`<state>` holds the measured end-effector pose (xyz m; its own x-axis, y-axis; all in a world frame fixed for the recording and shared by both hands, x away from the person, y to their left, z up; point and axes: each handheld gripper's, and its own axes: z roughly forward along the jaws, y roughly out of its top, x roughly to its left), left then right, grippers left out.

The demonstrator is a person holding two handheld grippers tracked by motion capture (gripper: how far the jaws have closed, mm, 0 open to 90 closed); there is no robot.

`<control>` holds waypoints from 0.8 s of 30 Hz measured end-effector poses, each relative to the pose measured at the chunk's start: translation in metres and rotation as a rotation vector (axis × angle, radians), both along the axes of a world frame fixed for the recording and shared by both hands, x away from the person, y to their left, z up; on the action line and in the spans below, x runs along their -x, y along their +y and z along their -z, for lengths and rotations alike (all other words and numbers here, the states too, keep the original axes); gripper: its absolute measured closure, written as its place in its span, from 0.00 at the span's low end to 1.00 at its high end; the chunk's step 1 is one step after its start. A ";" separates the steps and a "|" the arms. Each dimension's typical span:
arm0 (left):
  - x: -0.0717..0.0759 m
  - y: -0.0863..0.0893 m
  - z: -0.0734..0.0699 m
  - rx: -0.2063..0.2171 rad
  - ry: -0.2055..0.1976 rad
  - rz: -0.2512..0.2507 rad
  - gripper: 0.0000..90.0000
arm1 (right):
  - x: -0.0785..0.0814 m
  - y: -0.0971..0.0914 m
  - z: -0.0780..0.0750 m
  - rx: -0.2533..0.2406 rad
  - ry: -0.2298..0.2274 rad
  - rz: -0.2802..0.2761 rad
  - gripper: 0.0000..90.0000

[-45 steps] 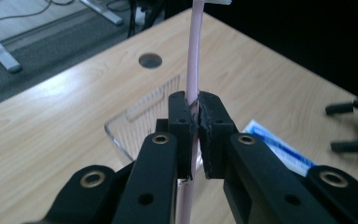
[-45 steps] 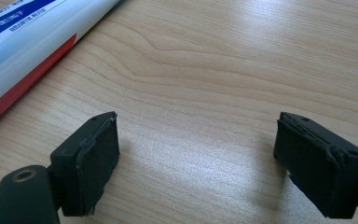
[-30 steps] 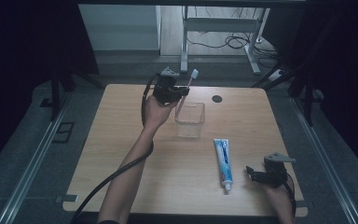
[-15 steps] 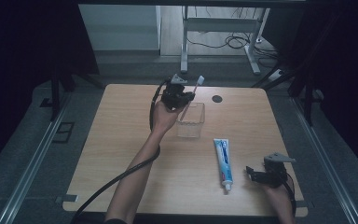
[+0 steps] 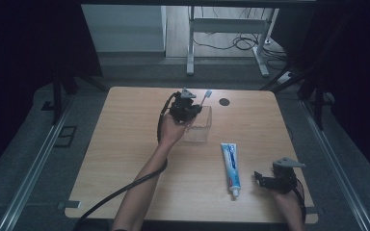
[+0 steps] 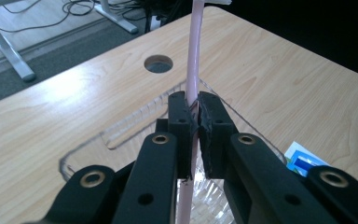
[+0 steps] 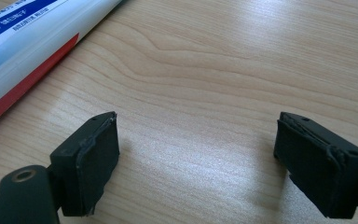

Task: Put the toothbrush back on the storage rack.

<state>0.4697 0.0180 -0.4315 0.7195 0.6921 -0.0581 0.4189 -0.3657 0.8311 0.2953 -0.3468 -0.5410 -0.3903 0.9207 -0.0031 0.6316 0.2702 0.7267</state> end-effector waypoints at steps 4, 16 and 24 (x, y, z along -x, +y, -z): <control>0.001 -0.003 0.007 -0.006 0.007 0.001 0.94 | 0.000 0.000 0.000 0.000 0.000 0.000 0.15; 0.000 -0.009 0.018 -0.034 0.028 0.010 0.93 | 0.000 0.000 0.000 0.000 0.001 -0.002 0.15; -0.001 -0.013 0.023 -0.072 0.044 0.015 0.93 | 0.000 0.000 0.000 0.000 0.001 -0.002 0.15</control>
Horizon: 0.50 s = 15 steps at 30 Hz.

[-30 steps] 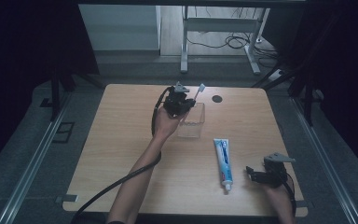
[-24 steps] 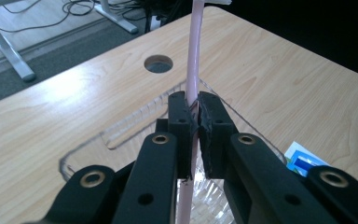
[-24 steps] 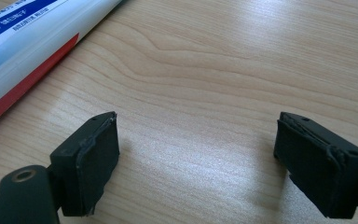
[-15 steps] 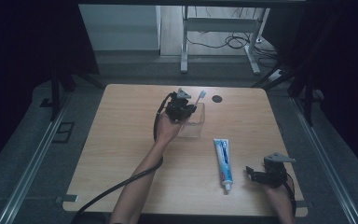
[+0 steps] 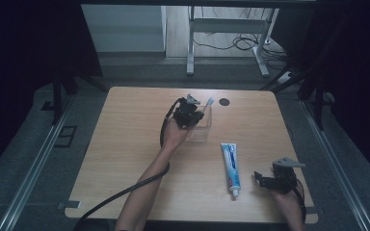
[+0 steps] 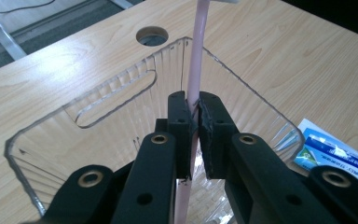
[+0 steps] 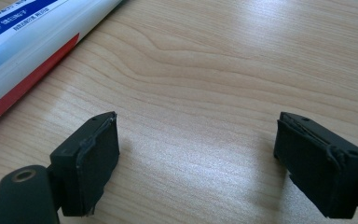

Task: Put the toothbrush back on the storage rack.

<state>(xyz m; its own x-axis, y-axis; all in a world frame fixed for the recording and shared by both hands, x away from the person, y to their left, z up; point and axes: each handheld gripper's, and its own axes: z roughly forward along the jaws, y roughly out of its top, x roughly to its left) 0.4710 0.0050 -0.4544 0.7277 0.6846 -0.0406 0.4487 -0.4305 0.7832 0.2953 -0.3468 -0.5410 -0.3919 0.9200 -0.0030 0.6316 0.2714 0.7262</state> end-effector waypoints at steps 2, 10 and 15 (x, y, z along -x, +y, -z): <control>0.000 -0.002 0.002 -0.004 0.004 -0.004 0.93 | 0.000 0.000 0.000 0.000 0.001 0.000 0.15; -0.001 -0.004 0.001 -0.025 0.011 0.000 0.91 | 0.000 0.000 0.000 0.000 0.000 0.000 0.15; -0.001 -0.003 0.001 -0.022 0.008 -0.002 0.88 | 0.000 0.000 0.000 0.000 0.000 -0.001 0.15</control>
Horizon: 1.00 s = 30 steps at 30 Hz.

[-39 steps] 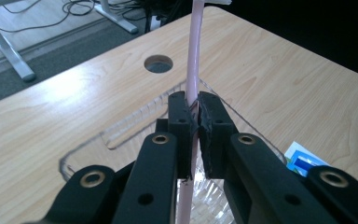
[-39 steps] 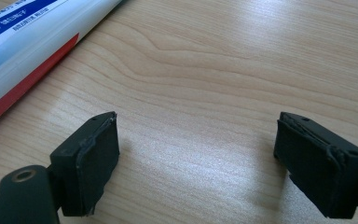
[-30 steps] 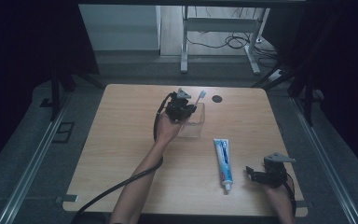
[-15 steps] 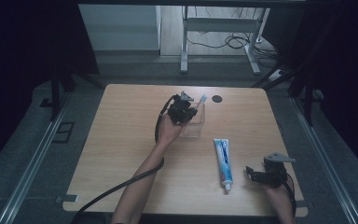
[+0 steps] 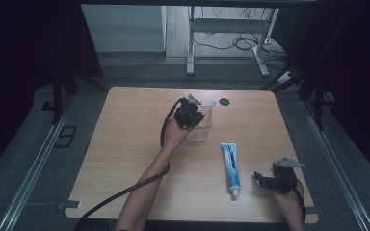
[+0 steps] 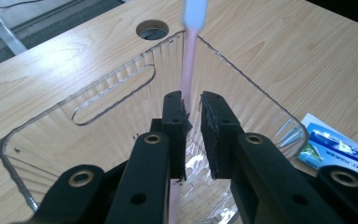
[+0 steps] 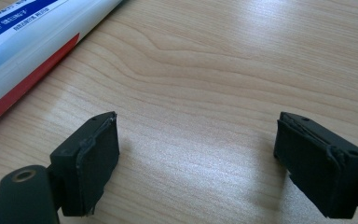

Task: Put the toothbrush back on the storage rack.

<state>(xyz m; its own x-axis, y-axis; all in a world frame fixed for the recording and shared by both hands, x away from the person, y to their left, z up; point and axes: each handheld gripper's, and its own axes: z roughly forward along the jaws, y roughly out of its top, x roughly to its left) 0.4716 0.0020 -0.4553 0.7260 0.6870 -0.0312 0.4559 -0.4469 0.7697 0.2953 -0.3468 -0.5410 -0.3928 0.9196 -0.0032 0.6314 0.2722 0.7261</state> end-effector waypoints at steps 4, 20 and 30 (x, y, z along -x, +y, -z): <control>0.000 0.001 -0.001 0.002 -0.002 0.001 0.84 | 0.000 0.000 0.000 0.000 0.000 0.000 0.15; 0.008 0.005 -0.015 0.055 -0.006 0.003 0.48 | 0.000 0.000 0.000 -0.001 0.000 0.001 0.15; 0.016 0.013 -0.026 0.072 0.017 0.039 0.27 | 0.000 0.000 0.000 0.000 0.000 0.001 0.15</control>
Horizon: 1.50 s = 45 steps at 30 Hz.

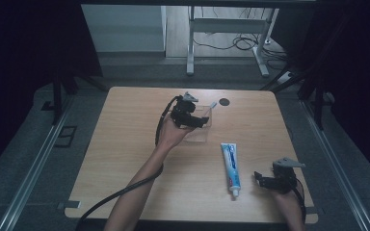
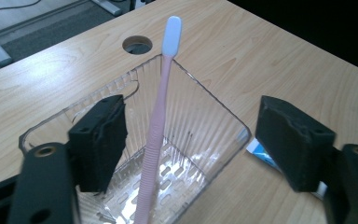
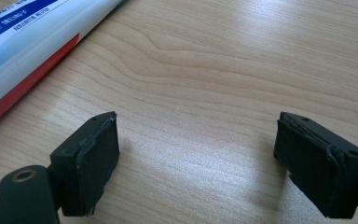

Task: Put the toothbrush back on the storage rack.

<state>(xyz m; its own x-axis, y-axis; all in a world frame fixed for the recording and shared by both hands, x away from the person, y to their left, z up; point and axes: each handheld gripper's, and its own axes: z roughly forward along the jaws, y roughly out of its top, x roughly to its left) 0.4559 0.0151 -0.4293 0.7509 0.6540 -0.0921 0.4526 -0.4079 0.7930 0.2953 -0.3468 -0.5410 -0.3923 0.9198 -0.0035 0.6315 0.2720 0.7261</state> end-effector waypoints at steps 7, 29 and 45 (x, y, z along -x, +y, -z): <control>0.008 0.008 -0.008 0.009 -0.009 0.000 0.18 | 0.000 0.000 0.000 0.000 0.000 0.001 0.15; 0.039 0.052 -0.008 0.038 -0.006 -0.012 0.11 | 0.000 0.000 0.000 0.000 -0.001 0.000 0.15; 0.059 0.073 0.009 0.012 -0.016 -0.010 0.05 | 0.001 0.001 0.000 -0.002 0.001 0.005 0.15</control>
<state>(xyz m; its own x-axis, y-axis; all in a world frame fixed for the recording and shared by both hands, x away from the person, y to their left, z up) 0.3967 0.0882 -0.4384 0.7458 0.6604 -0.0880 0.4438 -0.3939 0.8049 0.2947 -0.3458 -0.5409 -0.3873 0.9220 -0.0012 0.6338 0.2672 0.7258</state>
